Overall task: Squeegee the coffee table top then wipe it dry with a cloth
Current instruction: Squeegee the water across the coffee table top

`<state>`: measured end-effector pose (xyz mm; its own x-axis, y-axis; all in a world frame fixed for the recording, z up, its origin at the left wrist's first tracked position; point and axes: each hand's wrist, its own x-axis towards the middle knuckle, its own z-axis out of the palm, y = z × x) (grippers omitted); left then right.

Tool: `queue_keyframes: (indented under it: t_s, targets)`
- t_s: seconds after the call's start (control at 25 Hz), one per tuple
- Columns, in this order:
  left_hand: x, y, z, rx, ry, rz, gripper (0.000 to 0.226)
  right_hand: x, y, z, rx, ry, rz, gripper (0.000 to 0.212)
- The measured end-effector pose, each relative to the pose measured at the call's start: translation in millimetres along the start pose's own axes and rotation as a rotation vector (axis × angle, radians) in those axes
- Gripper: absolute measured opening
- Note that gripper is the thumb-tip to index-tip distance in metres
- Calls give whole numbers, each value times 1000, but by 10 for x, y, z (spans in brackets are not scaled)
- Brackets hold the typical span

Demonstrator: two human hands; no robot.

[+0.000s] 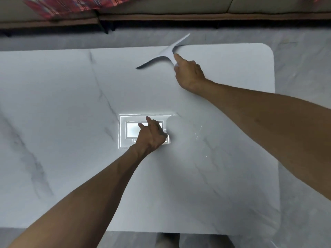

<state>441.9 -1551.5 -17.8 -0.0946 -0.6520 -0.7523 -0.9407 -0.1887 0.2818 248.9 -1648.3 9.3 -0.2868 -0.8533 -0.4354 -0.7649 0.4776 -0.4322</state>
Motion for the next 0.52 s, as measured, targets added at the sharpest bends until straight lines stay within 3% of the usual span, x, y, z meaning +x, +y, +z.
queue_keyframes:
  t_s: [0.08,0.12,0.16,0.2,0.36,0.44,0.52]
  targets:
    - [60,-71,-28,42,8,-38,72,-143,100,120,-67,-6,-46,57]
    - [62,-110,-44,94,62,24,58,-308,265,145,-105,-2,-79,57]
    - [18,-69,-75,102,-15,90,41,-511,477,159,-123,-3,-110,55]
    - [126,-118,-73,134,-156,93,40,-738,707,161,-117,-6,-141,53]
    - [384,-303,146,921,189,437,11,-1619,1573,8,-138,-126,-232,52]
    - [274,-271,129,1070,128,491,23,-1856,1903,-94,-189,-203,-233,53]
    - [137,-164,117,991,102,505,44,-1990,2153,-208,-255,-244,-222,54]
